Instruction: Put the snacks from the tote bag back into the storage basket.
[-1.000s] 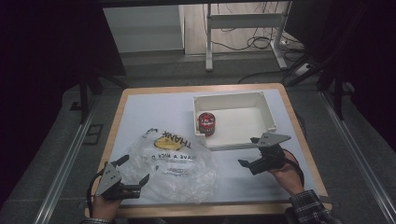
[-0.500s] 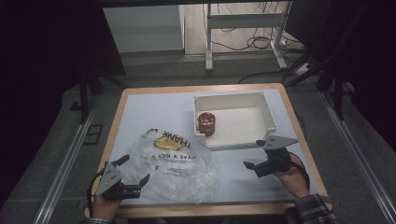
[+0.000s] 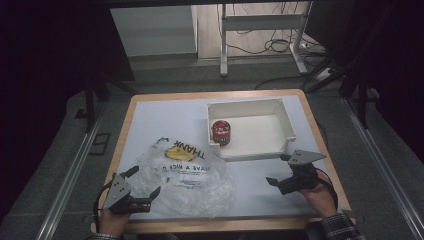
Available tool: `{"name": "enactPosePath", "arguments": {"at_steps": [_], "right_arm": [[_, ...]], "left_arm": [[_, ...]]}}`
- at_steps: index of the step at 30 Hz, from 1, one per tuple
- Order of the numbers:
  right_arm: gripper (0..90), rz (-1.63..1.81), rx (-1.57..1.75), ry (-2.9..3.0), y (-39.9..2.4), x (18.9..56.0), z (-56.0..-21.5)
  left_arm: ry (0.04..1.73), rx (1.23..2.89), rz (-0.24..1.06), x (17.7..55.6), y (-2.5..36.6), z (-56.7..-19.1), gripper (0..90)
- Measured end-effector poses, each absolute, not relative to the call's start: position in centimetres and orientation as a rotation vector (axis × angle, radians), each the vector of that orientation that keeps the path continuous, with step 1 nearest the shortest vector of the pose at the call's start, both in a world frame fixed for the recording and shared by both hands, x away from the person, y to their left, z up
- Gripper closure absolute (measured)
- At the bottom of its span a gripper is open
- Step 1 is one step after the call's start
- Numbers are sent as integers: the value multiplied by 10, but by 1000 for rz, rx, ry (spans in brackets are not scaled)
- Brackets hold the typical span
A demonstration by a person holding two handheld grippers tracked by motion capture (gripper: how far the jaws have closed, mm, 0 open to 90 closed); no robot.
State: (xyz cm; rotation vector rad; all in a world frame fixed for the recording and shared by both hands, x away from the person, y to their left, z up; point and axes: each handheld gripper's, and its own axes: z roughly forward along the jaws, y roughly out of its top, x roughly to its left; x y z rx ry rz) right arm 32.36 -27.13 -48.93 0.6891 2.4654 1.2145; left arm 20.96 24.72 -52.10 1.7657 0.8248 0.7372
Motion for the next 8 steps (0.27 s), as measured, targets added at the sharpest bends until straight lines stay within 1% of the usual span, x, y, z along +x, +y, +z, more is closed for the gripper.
{"name": "enactPosePath", "arguments": {"at_steps": [8], "right_arm": [[37, 1215, 703, 2466, -275, 324, -491]], "left_arm": [[823, 1767, 739, 210, 247, -521, 24]]}}
